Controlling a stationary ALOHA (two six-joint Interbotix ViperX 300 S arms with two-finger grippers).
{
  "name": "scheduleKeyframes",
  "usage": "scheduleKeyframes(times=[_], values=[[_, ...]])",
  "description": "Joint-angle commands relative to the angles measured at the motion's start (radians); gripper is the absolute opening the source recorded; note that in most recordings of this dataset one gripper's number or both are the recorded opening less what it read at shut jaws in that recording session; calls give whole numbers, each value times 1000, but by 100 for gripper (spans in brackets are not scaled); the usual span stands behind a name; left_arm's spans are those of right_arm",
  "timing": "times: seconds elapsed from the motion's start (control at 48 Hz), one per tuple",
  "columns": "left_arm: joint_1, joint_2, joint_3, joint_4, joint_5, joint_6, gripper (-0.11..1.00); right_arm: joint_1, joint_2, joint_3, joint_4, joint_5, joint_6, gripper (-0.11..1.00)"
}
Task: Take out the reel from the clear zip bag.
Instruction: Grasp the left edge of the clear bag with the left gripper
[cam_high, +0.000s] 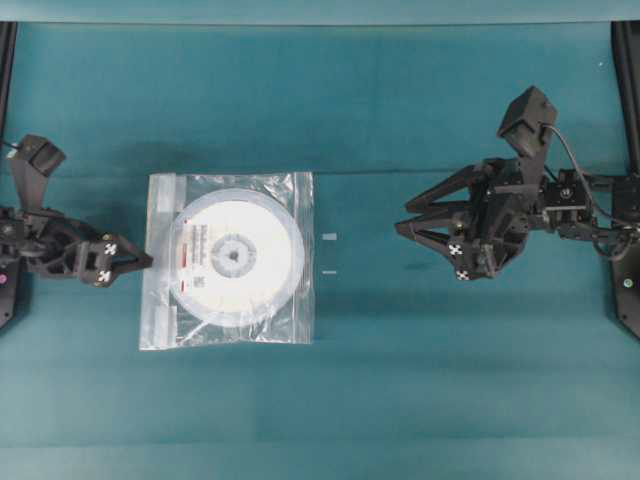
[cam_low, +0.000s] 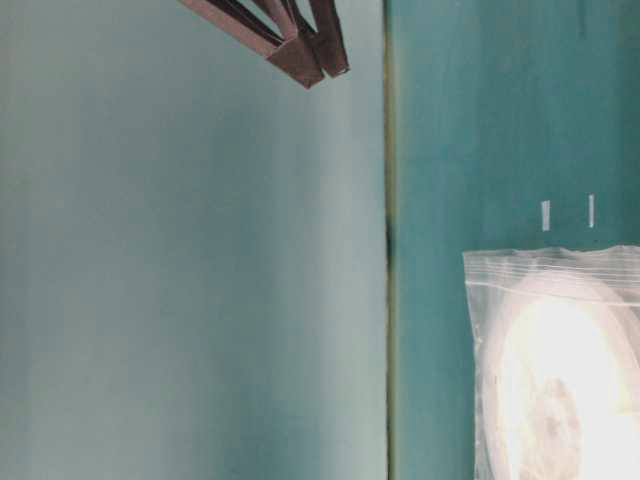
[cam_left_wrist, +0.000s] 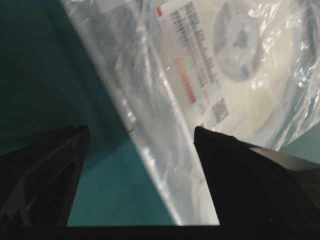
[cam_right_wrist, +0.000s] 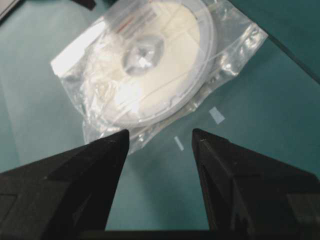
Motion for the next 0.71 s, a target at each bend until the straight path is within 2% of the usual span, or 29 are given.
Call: scheduleKeyframes(times=[0.0, 0.25, 0.48, 0.605, 0.688], values=[[3, 31, -35, 2, -12, -2, 91, -2, -6, -18, 3, -3, 11, 72], [3, 123, -87, 2, -18, 0, 91, -2, -5, -18, 3, -3, 11, 72], [3, 135, -92, 2, -15, 0, 89, -2, -5, -17, 3, -2, 11, 72], [3, 126, -86, 2, -14, 0, 80, -2, -6, -17, 3, -2, 11, 72], [3, 124, -86, 2, -11, 0, 66, -2, -6, -15, 3, 9, 11, 72]])
